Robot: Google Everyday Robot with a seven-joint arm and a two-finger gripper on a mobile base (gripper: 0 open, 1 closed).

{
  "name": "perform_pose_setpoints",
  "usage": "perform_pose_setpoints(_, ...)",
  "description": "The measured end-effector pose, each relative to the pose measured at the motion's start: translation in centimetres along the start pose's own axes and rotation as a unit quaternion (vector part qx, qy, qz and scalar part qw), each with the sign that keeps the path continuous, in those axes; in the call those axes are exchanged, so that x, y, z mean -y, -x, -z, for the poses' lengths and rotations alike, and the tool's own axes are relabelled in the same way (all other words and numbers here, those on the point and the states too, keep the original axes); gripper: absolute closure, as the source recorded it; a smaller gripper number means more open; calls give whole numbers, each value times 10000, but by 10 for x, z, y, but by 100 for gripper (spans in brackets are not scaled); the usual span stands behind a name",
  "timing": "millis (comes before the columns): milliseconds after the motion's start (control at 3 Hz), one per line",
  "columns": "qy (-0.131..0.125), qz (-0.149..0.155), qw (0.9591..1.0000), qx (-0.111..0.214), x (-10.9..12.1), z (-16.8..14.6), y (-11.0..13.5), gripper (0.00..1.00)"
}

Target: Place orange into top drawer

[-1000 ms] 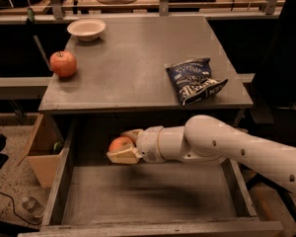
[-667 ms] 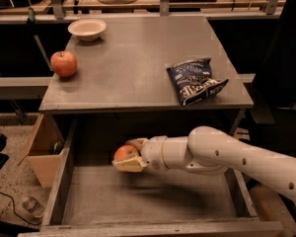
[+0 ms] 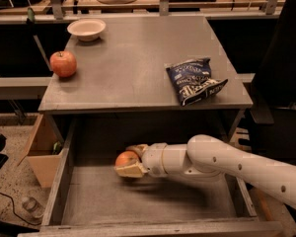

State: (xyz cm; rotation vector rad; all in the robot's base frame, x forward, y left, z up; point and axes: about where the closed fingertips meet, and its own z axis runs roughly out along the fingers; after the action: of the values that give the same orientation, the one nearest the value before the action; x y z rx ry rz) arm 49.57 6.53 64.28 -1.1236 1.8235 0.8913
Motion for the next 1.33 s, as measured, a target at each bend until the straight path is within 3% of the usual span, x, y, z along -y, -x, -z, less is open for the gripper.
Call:
perform_pose_setpoints(667, 123, 130, 9998, 72, 6, -17, -2, 98)
perform_pose_setpoints(1333, 150, 135, 9998, 68, 3, -19, -1, 52)
